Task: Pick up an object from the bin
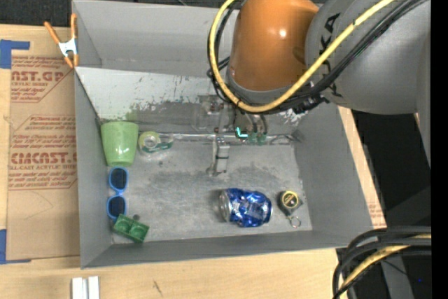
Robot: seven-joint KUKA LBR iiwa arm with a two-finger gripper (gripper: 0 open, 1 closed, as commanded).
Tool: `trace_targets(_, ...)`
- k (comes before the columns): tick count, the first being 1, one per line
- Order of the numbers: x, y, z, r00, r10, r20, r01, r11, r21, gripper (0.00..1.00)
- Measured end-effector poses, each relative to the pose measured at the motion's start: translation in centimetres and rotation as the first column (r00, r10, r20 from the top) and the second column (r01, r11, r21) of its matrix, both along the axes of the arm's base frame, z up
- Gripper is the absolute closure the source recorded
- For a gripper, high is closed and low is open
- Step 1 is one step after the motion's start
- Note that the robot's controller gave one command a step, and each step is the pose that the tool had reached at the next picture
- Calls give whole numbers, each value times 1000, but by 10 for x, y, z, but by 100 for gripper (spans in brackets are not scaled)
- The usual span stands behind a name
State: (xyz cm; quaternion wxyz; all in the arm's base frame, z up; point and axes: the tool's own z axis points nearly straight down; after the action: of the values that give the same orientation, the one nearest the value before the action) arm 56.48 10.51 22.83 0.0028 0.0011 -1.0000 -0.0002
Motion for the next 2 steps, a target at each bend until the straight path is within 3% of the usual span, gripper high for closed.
trace_targets(1,-61,-54,-130,1000,30,-5,-30,1000,-2,0)
trace_targets(2,-85,-59,-102,992,123,5,-123,992,0,0)
